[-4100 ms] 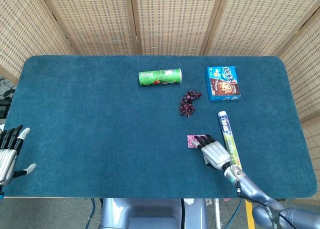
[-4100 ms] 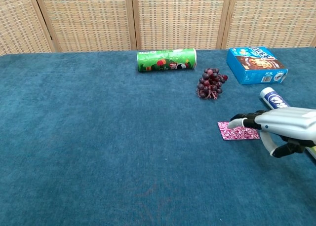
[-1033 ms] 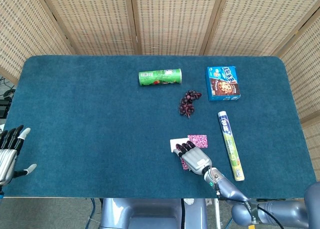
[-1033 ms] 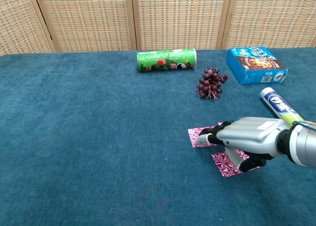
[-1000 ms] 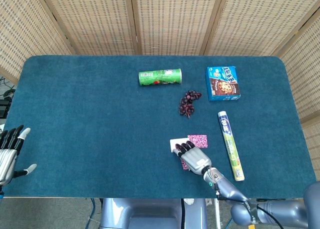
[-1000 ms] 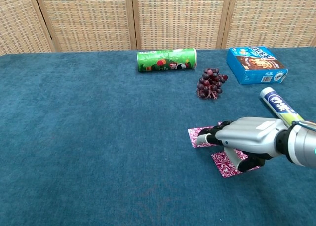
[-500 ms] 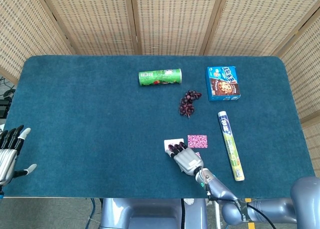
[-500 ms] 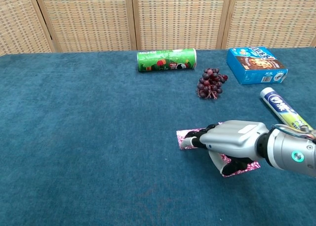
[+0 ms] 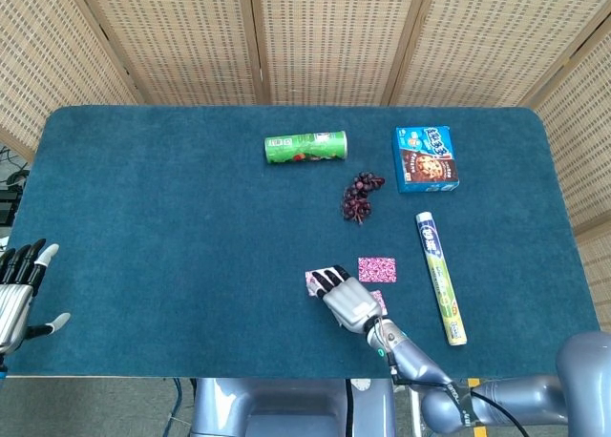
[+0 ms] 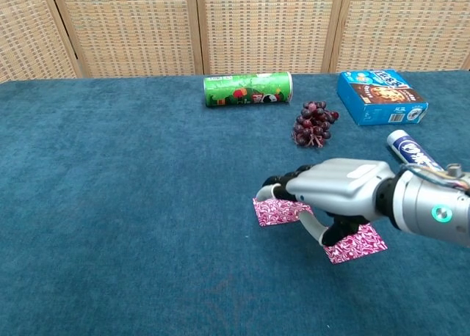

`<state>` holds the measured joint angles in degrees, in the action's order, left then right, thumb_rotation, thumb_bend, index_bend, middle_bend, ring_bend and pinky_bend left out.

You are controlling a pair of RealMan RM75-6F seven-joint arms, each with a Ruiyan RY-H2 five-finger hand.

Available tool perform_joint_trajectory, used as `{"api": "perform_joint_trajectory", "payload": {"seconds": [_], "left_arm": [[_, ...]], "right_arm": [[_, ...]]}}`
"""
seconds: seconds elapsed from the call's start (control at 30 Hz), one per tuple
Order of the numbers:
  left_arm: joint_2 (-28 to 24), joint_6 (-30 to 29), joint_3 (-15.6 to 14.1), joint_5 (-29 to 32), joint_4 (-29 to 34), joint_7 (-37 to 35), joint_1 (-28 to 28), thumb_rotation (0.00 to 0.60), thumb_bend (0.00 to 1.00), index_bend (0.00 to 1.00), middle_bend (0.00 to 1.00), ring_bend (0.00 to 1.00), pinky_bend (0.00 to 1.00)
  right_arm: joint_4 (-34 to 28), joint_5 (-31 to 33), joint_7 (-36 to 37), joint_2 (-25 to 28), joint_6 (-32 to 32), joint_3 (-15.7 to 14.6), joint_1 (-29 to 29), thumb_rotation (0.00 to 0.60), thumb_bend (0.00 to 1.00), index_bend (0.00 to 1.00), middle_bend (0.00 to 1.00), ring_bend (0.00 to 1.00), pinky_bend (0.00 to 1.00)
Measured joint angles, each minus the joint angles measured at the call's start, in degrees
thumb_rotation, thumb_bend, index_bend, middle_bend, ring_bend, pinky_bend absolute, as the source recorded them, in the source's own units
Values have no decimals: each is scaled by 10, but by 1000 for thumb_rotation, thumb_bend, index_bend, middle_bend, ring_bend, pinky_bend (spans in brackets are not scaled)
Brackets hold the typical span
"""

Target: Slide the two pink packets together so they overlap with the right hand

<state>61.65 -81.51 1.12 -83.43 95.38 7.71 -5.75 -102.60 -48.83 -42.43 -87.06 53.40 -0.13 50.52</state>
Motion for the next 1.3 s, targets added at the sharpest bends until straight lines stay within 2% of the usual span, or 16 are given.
{"api": "perform_joint_trajectory", "payload": {"seconds": [0.07,0.27,0.5,0.93,1.3], "left_arm": [[0,0,0,0,0,0,0,600,0,0,0,0,0],[1,-1,0,0,1,3,0,600,0,0,0,0,0],[1,-2,0,0,1,3,0,600,0,0,0,0,0],[-1,1,-1,-1,1,-1,0,600,0,0,0,0,0],[0,0,-1,-1,1,2,0,600,0,0,0,0,0]], "right_arm": [[-3,-18,13,6,8,1,-6,600,378,16,0,0,0],[4,-72,58,18,41,4,-30,600,311,42,0,0,0],[27,-80,74,18,36,7,-39,600,311,161,0,0,0],[28,-55,66,38,-3,-14,-38,600,311,171,0,0,0],[52,-93,84,38,-3,-38,-58,600,311,174,0,0,0]]}}
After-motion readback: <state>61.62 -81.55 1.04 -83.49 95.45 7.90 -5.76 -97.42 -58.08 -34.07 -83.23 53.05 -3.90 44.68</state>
